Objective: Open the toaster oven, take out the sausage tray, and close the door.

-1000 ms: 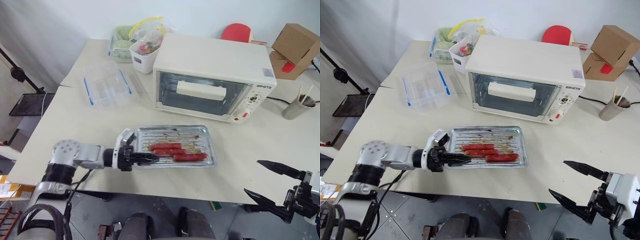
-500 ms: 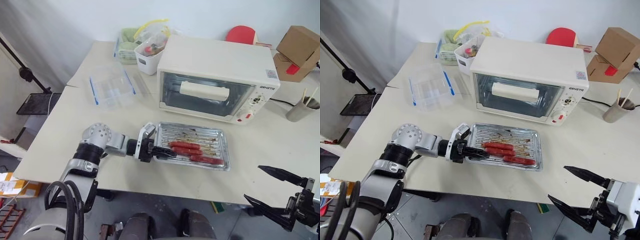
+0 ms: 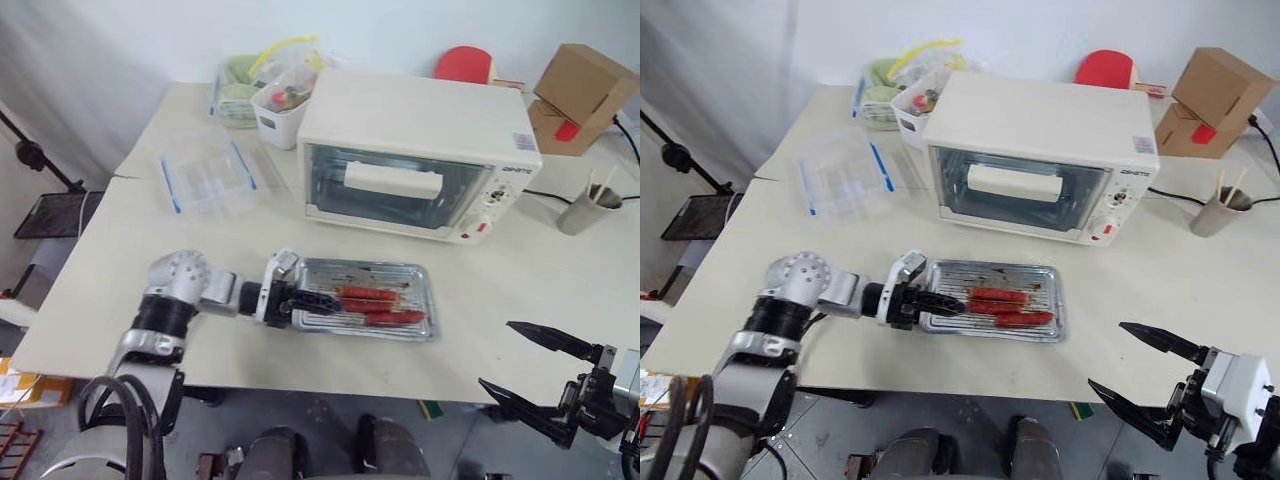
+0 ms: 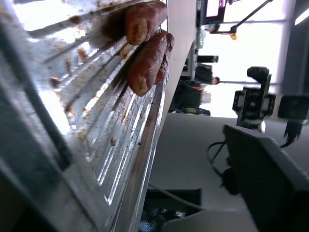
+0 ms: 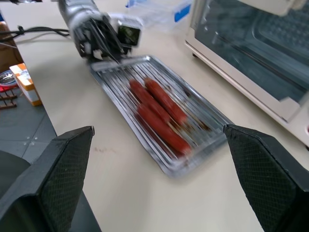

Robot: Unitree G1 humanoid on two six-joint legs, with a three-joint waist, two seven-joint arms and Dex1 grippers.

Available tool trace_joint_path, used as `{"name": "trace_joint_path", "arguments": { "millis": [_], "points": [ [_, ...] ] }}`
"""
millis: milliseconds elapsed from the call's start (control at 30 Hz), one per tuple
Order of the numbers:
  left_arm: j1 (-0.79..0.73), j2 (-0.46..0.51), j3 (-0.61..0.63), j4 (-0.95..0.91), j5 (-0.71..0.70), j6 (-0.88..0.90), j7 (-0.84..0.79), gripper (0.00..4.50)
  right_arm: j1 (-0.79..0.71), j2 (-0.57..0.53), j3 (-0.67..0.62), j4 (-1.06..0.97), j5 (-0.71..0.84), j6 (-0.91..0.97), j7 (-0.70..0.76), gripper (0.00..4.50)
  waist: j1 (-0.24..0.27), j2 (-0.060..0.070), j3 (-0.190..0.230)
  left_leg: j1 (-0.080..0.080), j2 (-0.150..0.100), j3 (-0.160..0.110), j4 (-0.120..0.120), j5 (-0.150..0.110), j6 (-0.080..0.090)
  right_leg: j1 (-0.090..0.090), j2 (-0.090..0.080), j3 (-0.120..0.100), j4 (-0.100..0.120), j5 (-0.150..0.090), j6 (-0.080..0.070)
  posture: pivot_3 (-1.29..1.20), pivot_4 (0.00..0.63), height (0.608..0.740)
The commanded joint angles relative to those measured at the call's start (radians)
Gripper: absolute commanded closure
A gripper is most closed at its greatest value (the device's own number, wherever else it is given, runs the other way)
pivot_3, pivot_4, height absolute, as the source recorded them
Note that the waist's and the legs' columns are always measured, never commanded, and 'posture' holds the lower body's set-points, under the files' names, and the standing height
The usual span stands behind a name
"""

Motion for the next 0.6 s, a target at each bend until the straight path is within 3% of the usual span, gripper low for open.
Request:
{"name": "trace_joint_path", "arguments": {
  "millis": [33, 167, 300, 600],
  "points": [
    [0.127, 0.116, 0.051, -0.147, 0.051, -0.056, -0.004, 0.04, -0.034, -0.019, 0.022, 0.033, -0.007, -0.017, 0.015, 0.0, -0.012, 0.001, 0.0, 0.001, 0.0, 0.0, -0.001, 0.001, -0.001, 0.0, 0.0, 0.0, 0.001, 0.0, 0.0, 0.0, 0.15, 0.74],
    [0.312, 0.264, 0.084, -0.359, 0.125, -0.349, -0.161, 0.04, -0.092, -0.035, 0.065, 0.08, -0.019, -0.021, 0.036, 0.0, -0.017, 0.0, 0.0, 0.006, 0.001, 0.0, -0.005, 0.001, -0.004, 0.001, 0.0, 0.0, 0.0, -0.002, -0.004, 0.0, 0.15, 0.74],
    [0.446, 0.354, 0.08, -0.447, 0.245, -0.631, -0.292, 0.04, -0.144, -0.053, 0.094, 0.123, -0.024, -0.022, 0.055, 0.0, -0.012, 0.001, 0.0, 0.007, 0.0, 0.001, -0.009, 0.002, -0.005, 0.001, -0.001, 0.001, -0.003, -0.003, -0.005, 0.0, 0.15, 0.74],
    [0.642, 0.3, 0.277, -0.351, 0.515, -1.488, -0.474, 0.04, -0.239, -0.098, 0.134, 0.186, -0.01, -0.004, 0.109, 0.0, 0.003, 0.001, 0.001, -0.004, 0.0, 0.001, -0.011, 0.002, -0.004, -0.01, -0.003, 0.0, -0.003, -0.003, -0.005, 0.0, 0.15, 0.74]
  ]
}}
